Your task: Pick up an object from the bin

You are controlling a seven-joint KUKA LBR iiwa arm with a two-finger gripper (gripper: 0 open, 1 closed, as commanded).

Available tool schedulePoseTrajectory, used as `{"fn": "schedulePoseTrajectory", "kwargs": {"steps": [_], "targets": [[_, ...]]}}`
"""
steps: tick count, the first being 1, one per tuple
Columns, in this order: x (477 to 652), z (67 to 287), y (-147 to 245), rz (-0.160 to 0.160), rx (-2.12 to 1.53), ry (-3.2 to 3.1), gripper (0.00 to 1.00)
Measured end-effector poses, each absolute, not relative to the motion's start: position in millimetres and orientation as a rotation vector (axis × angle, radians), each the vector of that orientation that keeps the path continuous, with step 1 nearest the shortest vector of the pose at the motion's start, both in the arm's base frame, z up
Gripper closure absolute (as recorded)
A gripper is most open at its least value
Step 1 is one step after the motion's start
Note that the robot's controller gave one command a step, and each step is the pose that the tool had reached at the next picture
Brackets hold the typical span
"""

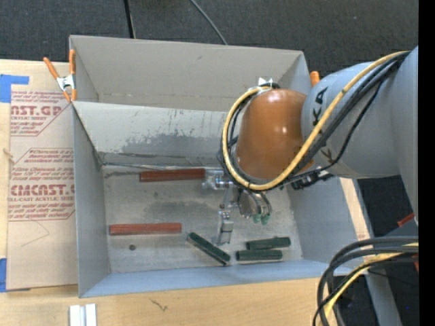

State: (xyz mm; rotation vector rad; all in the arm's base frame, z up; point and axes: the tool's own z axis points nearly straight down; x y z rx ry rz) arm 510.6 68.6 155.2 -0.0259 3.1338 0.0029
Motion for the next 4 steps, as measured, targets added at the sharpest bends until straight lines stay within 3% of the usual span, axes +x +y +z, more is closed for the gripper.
{"fn": "schedulePoseTrajectory", "kwargs": {"steps": [1, 2, 3, 4], "targets": [[505.5, 114, 71, 0.001, 0.192, 3.137, 0.0], [501.0, 104, 66, -0.001, 0.224, 3.135, 0.0], [500.5, 70, 64, 0.001, 0.511, 3.102, 1.0], [500.5, 70, 64, 0.001, 0.511, 3.102, 1.0]]}}
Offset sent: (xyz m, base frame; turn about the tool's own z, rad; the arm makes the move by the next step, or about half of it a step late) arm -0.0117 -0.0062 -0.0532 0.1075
